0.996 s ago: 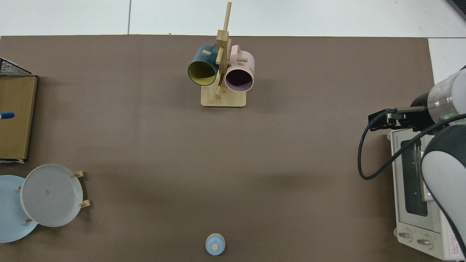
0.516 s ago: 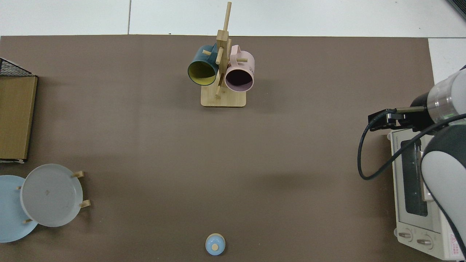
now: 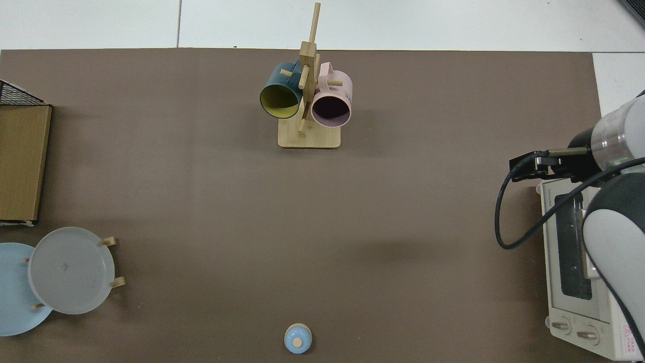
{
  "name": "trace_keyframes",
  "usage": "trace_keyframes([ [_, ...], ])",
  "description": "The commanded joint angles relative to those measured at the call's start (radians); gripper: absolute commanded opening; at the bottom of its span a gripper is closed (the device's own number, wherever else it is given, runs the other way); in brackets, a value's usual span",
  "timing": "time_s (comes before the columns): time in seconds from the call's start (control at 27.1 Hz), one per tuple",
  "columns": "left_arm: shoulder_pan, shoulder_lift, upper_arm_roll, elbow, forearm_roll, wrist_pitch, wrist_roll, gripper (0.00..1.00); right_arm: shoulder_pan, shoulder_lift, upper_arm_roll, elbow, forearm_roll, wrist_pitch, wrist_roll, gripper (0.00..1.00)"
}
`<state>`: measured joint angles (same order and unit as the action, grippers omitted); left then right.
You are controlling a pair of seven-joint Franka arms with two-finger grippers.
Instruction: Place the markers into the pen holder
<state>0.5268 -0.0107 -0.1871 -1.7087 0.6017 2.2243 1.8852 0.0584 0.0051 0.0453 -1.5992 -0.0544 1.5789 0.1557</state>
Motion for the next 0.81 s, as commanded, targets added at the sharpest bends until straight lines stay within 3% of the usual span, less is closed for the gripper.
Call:
trace_keyframes([
  [0.0,0.029,0.037,-0.009,0.035,0.003,0.020,0.090,0.00,-0.019,-0.019,0.011,-0.028,0.018,0.027,0.008,1.00],
  [0.77,0.064,0.095,-0.006,0.046,0.013,0.093,0.256,0.00,-0.019,-0.020,0.011,-0.027,0.018,0.027,0.008,1.00],
])
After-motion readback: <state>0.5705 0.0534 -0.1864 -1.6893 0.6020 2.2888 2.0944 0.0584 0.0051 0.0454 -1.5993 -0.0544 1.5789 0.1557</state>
